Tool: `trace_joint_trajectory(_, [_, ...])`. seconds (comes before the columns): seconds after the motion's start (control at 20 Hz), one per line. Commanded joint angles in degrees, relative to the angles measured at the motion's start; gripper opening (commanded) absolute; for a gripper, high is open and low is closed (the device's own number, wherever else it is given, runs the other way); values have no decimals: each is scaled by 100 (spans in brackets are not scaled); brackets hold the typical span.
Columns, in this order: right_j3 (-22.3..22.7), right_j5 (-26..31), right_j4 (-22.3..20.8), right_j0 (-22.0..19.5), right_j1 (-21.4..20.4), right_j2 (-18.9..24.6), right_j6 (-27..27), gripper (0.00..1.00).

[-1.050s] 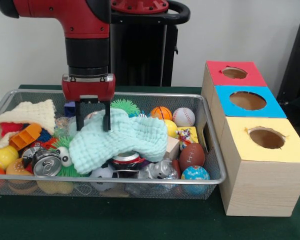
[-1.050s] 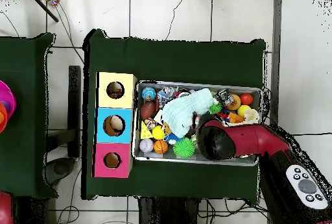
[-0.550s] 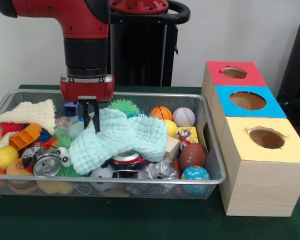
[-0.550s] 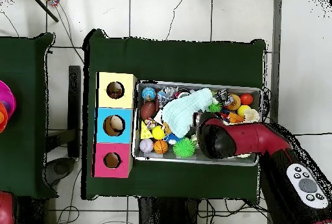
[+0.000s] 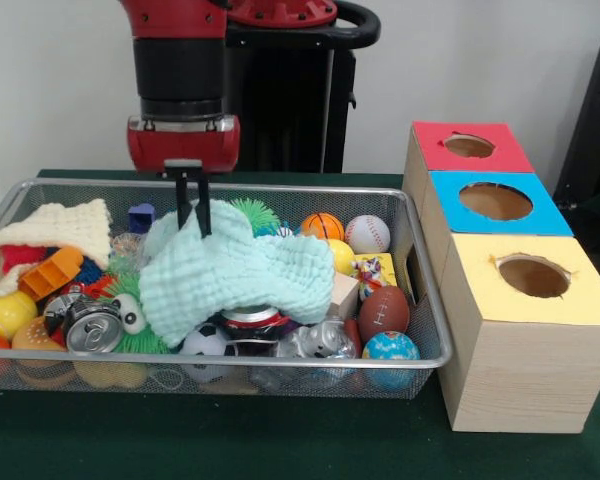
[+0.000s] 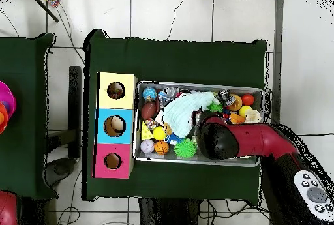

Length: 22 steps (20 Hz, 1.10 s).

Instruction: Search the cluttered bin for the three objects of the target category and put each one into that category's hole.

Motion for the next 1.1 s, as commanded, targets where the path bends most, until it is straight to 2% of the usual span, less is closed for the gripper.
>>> trace_joint_trajectory(0.05, [959,1458,1089,139,-1147,524,-91,0])
trace_joint_trajectory(0.35, [1511,1971,1908,292,-1951,530,-63,0])
trace_joint_trajectory(0.5, [1606,2203,2133,407,-2245,431,-92,0])
trace_joint_trajectory(0.65, [1613,2461,2308,484,-2442,356,-186,0])
trace_joint_trajectory(1.1, [1789,2730,2727,504,-2871,308,-465,0])
